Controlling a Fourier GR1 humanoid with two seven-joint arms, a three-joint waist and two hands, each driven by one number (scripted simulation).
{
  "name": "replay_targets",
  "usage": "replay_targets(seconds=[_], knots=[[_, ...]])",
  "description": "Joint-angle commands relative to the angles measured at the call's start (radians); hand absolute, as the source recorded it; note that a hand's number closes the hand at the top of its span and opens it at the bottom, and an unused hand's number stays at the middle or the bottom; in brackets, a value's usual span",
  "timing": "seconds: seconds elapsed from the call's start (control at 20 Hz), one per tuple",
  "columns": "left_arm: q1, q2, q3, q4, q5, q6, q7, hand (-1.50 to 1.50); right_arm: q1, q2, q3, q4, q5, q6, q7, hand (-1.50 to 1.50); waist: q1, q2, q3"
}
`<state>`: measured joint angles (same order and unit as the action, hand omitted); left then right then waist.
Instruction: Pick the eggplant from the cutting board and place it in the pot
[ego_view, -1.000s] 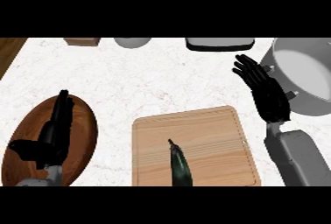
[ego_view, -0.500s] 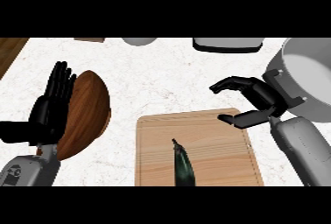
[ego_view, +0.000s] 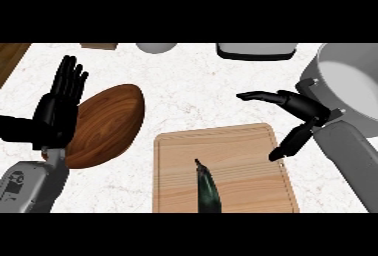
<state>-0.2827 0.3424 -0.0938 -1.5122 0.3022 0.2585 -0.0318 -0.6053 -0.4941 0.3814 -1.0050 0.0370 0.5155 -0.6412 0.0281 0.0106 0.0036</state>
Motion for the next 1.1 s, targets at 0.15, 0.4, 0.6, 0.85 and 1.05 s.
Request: replay_targets(seconds=[0.15,0.4,0.6,0.85,1.05], knots=[[-0.019,0.024,0.041,-0.005,0.013,-0.017,0.039,0.0,-0.087,-0.028,0.147,-0.068,0.161,0.09,0.008,-1.5,-0.016,-0.011,-0.004],[-0.003,-0.001,0.032,-0.01,-0.02,0.002,0.065,0.0,-0.06,-0.026,0.161,-0.211,0.169,0.136,0.144,-1.5,-0.032,-0.014,-0.004],[0.032,0.016,0.07,-0.004,-0.007,-0.06,0.035,0.0,-0.062,0.041,0.177,-0.188,0.221,0.152,0.203,-1.5,-0.026,-0.011,-0.004],[-0.018,-0.028,0.065,0.022,-0.032,-0.035,0.041,0.0,0.028,0.11,0.25,-0.198,0.323,0.109,0.258,-1.5,-0.028,-0.009,-0.004],[0.061,-0.026,0.066,-0.074,-0.057,-0.049,0.053,0.0,0.079,0.134,0.201,-0.327,0.306,0.201,0.366,-1.5,-0.029,-0.013,-0.004]])
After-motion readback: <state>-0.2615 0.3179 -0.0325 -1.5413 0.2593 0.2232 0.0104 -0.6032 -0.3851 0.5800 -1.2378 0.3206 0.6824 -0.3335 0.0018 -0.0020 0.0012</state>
